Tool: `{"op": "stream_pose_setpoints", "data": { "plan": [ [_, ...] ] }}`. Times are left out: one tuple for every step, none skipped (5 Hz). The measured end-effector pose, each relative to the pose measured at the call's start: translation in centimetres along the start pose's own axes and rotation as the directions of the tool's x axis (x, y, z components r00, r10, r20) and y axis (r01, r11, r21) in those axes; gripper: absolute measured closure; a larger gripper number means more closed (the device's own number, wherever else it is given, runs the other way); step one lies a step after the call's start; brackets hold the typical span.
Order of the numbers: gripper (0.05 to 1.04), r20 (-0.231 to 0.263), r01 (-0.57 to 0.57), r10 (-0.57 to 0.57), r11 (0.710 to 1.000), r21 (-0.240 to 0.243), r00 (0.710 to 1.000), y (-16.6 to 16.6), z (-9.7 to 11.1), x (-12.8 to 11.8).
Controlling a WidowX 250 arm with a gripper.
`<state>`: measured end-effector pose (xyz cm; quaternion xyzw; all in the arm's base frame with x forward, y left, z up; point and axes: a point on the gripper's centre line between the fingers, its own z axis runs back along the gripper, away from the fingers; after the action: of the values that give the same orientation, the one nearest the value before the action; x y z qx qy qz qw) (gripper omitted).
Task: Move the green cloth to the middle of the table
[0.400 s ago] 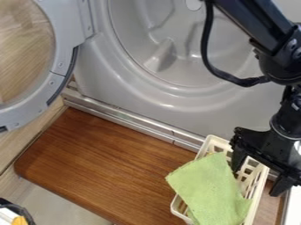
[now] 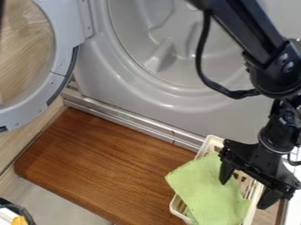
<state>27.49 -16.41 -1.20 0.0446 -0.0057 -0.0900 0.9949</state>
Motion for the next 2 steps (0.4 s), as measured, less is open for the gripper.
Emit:
{"op": "stream_pose_setpoints", "data": {
  "plan": [
    [0.083,0.066,-0.012,0.014,0.999,-0.03,0.998,0.69,1.61,-1.33],
    [0.083,0.089,0.006,-0.001,0.999,-0.052,0.996,0.88,1.56,-2.21]
  ]
}}
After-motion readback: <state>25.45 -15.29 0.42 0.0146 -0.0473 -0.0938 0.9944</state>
